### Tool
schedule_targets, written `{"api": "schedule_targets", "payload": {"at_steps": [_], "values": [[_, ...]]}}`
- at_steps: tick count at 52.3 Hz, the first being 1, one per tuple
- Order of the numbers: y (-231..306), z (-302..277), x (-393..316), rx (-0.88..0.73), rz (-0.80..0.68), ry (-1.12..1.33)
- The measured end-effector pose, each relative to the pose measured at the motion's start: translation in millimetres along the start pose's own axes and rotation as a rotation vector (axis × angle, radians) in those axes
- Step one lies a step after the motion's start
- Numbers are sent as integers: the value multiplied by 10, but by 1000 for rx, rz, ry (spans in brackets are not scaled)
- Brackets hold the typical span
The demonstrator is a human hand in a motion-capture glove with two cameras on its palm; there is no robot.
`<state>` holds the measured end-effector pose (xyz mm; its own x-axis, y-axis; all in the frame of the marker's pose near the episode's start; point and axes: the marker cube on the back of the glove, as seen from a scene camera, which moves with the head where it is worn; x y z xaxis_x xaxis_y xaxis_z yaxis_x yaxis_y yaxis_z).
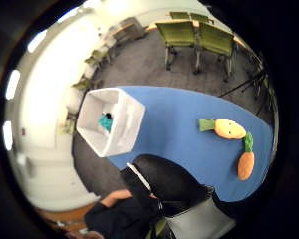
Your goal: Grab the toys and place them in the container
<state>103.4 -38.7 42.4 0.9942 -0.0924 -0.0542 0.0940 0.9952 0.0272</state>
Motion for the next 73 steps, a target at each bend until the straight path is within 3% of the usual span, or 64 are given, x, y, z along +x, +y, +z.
{"api": "schedule_targets", "payload": {"at_steps": [15,35,47,65,73], "values": [[84,1052,744,-87,81,-47],[171,2216,977,-255,142,-101],[170,2383,970,-193,161,-68],[139,2170,926,24,108,-52],[119,2086,893,-81,88,-92]]}}
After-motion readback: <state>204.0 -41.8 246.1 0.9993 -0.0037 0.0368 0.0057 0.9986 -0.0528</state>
